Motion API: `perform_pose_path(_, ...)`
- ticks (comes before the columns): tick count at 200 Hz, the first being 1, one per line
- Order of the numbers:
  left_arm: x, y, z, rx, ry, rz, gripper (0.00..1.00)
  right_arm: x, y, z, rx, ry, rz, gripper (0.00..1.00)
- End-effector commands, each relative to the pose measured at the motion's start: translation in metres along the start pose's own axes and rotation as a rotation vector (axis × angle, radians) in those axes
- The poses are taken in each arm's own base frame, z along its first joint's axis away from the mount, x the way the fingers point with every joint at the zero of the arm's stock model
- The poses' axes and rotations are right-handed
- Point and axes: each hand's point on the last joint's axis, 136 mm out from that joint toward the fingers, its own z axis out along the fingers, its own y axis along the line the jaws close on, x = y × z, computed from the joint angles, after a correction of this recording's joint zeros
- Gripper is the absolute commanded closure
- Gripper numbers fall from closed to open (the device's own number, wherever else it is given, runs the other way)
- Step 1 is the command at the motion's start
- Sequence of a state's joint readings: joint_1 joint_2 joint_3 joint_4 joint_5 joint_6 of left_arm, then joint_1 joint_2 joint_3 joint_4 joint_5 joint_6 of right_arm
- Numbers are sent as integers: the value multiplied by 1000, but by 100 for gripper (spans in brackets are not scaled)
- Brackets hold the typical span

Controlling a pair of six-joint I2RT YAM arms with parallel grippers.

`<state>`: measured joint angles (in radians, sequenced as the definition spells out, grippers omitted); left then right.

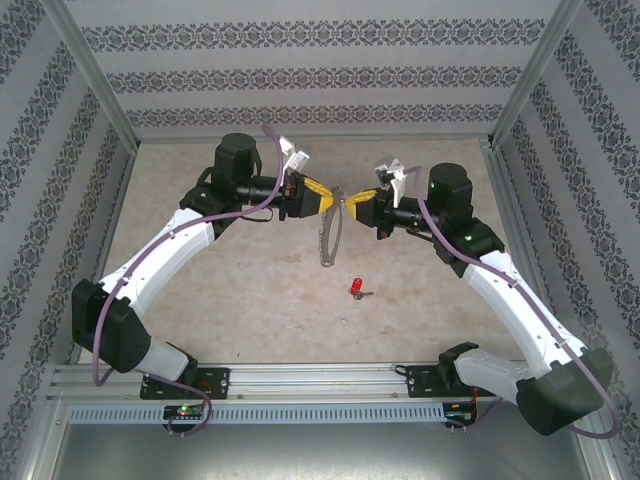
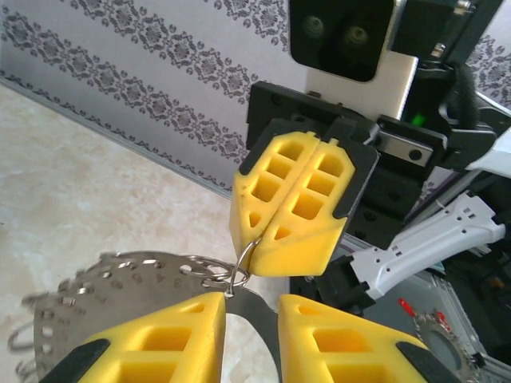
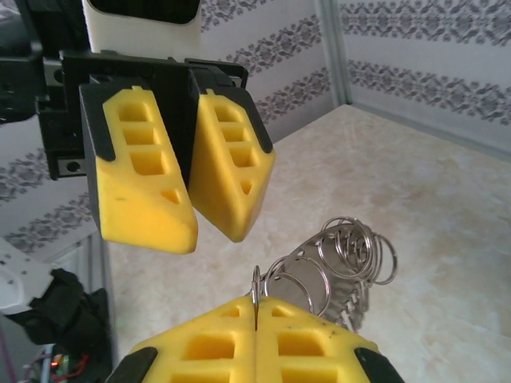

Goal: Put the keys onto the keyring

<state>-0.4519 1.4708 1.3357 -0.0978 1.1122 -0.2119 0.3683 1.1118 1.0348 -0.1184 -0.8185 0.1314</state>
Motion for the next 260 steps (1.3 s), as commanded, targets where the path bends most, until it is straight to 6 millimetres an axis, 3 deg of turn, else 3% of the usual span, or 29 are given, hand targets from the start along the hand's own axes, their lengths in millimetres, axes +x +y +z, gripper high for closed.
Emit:
perform_pose_path(1, -1, -23, 2, 103, 25, 30, 74, -23, 27, -5, -146, -43, -32, 100)
perform_pose_path(48, -2, -45, 2, 178, 27, 68, 71, -24, 32, -5, -183, -37, -15, 100)
perform_pose_path(112, -6, -50, 1, 198, 16, 85, 70, -27, 36, -4, -207, -39, -10, 100)
perform_pose_path(164, -11, -57, 0, 218, 0, 103, 63, -26, 34, -3, -206, -35, -7, 100)
perform_pose_path(208, -9, -45, 3, 167, 4, 89, 61, -27, 35, -2, -204, -35, -11, 100)
perform_pose_path(228, -9, -36, 3, 96, -9, 88, 62, -27, 24, 3, -134, -25, -1, 100)
perform_pose_path(260, -8, -22, -3, -43, -29, 90, 62, -8, 6, 21, -75, 46, 49, 100)
